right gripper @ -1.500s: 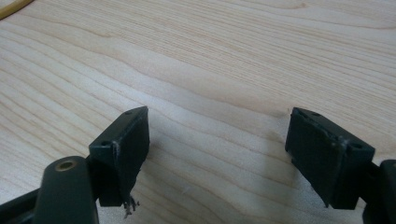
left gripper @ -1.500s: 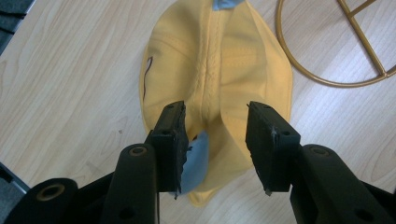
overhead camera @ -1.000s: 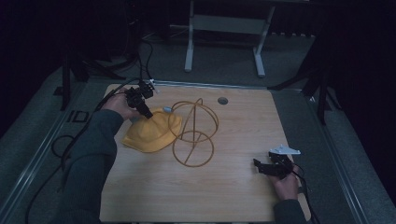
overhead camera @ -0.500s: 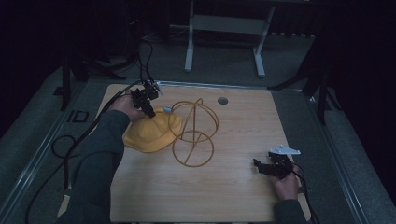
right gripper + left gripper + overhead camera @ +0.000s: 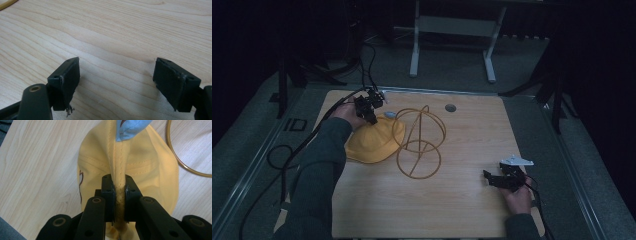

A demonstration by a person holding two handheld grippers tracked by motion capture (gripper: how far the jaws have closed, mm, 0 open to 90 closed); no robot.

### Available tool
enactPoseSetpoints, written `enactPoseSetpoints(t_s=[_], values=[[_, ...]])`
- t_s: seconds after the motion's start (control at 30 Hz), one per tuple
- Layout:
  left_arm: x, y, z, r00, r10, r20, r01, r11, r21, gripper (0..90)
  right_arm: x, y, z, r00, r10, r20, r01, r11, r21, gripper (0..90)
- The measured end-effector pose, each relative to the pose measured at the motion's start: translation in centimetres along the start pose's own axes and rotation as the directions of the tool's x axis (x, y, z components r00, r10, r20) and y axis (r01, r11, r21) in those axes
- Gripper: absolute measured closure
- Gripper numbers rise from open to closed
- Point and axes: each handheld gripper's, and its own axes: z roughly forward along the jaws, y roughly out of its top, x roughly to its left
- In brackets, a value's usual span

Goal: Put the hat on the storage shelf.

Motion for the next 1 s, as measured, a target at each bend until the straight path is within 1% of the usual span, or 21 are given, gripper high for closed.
enactPoseSetpoints(t_s=[0.07, 0.23, 0.43, 0.6, 0.67, 0.77, 0.9, 0.93, 1.0], values=[[0.1, -0.1, -0.2, 1.0, 0.002, 0.006, -0.002, 1.0, 0.003, 82.3, 0.0, 0.0, 0.0, 1.0, 0.0, 0.0, 0.0, 1.0, 0.0, 21.6], [0.2, -0.4, -0.7, 0.9999, -0.011, 0.011, 0.011, 0.9999, -0.012, 82.3, 0.0, 0.0, 0.0, 1.0, 0.0, 0.0, 0.0, 1.0, 0.0, 21.6], [0.2, -0.6, -1.3, 0.9998, -0.01, 0.015, 0.011, 0.9998, -0.02, 82.2, 0.0, 0.0, 0.0, 1.0, -0.002, 0.0, 0.002, 1.0, 0.001, 21.6], [0.1, -0.8, -1.8, 0.9999, 0.005, 0.015, -0.005, 0.9999, -0.017, 82.2, 0.0, 0.0, 0.0, 1.0, -0.002, 0.0, 0.002, 1.0, 0.001, 21.6], [0.1, -0.9, -2.2, 0.9999, -0.001, 0.016, 0.001, 0.9995, -0.031, 82.2, 0.0, 0.0, 0.0, 1.0, -0.002, 0.0, 0.002, 1.0, 0.001, 21.6], [0.1, -1.1, -2.8, 0.9999, 0.004, 0.016, -0.003, 0.9989, -0.047, 82.2, 0.0, 0.0, 0.0, 1.0, -0.002, 0.0, 0.002, 1.0, 0.001, 21.6], [-0.1, -1.4, -3.5, 0.9998, 0.019, 0.009, -0.019, 0.9989, -0.044, 82.1, 0.0, 0.0, 0.0, 1.0, -0.002, 0.0, 0.002, 1.0, 0.0, 21.6], [-0.1, -1.5, -3.6, 0.9999, 0.015, 0.008, -0.014, 0.9988, -0.047, 82.1, 0.0, 0.0, 0.0, 1.0, -0.002, 0.0, 0.002, 1.0, 0.0, 21.6], [-0.2, -1.7, -4.0, 0.9997, 0.022, 0.011, -0.021, 0.9987, -0.047, 82.1, 0.0, 0.0, 0.0, 1.0, -0.002, 0.0, 0.002, 1.0, 0.001, 21.6]])
